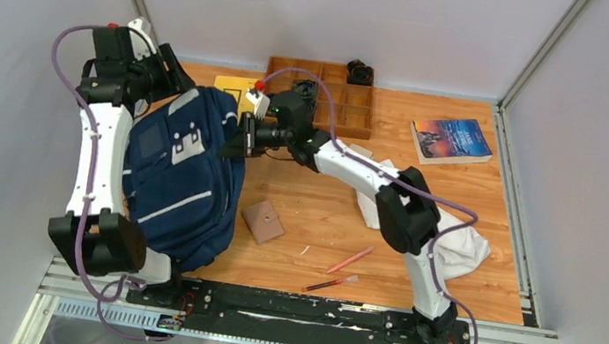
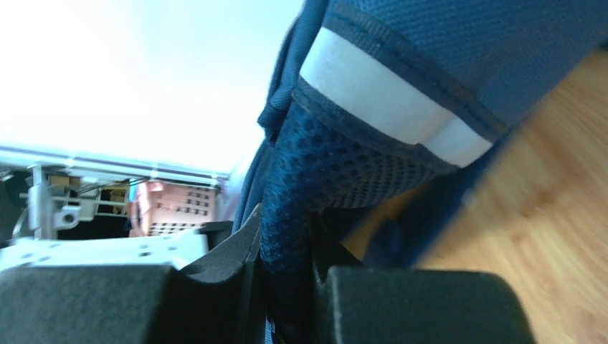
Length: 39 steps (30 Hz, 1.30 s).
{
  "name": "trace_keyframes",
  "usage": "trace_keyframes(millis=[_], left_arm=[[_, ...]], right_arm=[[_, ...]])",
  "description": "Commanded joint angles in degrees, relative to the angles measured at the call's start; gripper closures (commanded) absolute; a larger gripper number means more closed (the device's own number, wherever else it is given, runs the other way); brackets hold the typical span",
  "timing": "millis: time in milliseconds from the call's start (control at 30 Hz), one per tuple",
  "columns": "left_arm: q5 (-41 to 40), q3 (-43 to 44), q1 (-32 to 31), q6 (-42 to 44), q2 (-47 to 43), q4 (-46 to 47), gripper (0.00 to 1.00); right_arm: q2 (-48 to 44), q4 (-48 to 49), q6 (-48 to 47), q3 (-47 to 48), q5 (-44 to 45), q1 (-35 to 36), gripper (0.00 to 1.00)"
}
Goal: Pack the student bag
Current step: Pick up the student bag at the center of the board, then place the student bag at the center of the board.
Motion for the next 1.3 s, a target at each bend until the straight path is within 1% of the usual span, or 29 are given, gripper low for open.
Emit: trace_keyframes(millis=[0, 100, 200, 300, 467, 600, 733, 800, 833, 900, 933, 1000, 1033, 1067, 1100, 1133, 1167, 1267], left_arm=[[-0.67, 5.51, 0.02, 1.21, -7.02, -2.03, 0.38], [-0.59, 8.32, 0.12, 1.06, -9.04, -3.05, 0.38], [0.12, 9.28, 0.13, 0.40, -10.15, -2.93, 0.38], [0.22, 9.00, 0.13, 0.24, -10.42, -3.05, 0.38], [0.64, 6.73, 0.12, 0.02, -11.04, -2.71, 0.38], [0.77, 5.16, 0.13, 0.80, -10.90, -2.71, 0.38], [-0.03, 2.01, 0.13, 1.09, -10.42, -2.41, 0.37], [0.58, -0.02, 0.12, 1.07, -9.63, -2.06, 0.37], [0.74, -0.98, 0.08, 1.15, -9.10, -1.93, 0.34], [0.40, -2.85, 0.04, 1.36, -8.03, -1.64, 0.33], [0.20, -3.59, 0.04, 1.60, -7.42, -1.23, 0.32], [-0.76, -4.94, -0.09, 1.69, -6.16, -0.80, 0.31], [-1.32, -5.48, -0.28, 1.87, -5.34, -0.57, 0.30], [-1.90, -6.18, -0.54, 1.90, -4.71, -0.12, 0.30], [-2.45, -6.79, -0.77, 1.80, -3.96, 0.34, 0.29], [-2.55, -7.44, -1.07, 1.70, -3.23, 0.87, 0.28], [-2.85, -8.41, -1.64, 1.64, -2.23, 1.74, 0.25], [-4.70, -9.33, -2.81, 1.16, 0.66, 3.15, 0.23]], right_arm=[[-13.23, 15.28, 4.99, -1.44, -4.00, -0.27, 1.00], [-18.97, 18.00, 6.41, -4.30, -2.82, -1.91, 1.00], [-23.96, 20.58, 7.73, -7.28, -2.65, -3.86, 1.00], [-28.39, 23.22, 10.52, -11.23, -2.49, -6.48, 1.00], [-34.16, 30.23, 17.88, -19.32, -3.57, -13.53, 1.00], [-36.96, 33.04, 20.24, -28.41, -5.23, -18.73, 1.00], [-37.69, 43.07, 26.23, -40.25, -8.24, -24.20, 1.00], [-38.69, 44.35, 26.50, -45.11, -10.24, -26.34, 1.00], [-39.42, 43.62, 25.69, -47.43, -11.12, -27.46, 1.00], [-41.35, 38.03, 21.57, -51.15, -13.03, -29.39, 1.00], [-42.58, 32.03, 17.04, -52.25, -13.60, -30.31, 0.93], [-46.01, 10.00, 1.99, -52.86, -11.17, -31.77, 0.68], [-48.08, -0.19, -5.79, -52.20, -6.27, -32.13, 0.53], [-49.35, -9.66, -12.25, -51.07, -3.37, -32.48, 0.38], [-50.17, -16.63, -17.07, -50.09, 3.96, -32.74, 0.26], [-50.66, -21.88, -20.45, -49.22, 9.49, -32.99, 0.18], [-50.78, -25.87, -22.69, -48.13, 14.01, -33.74, 0.14], [-50.23, -36.02, -25.78, -43.62, 27.35, -35.78, 0.13]])
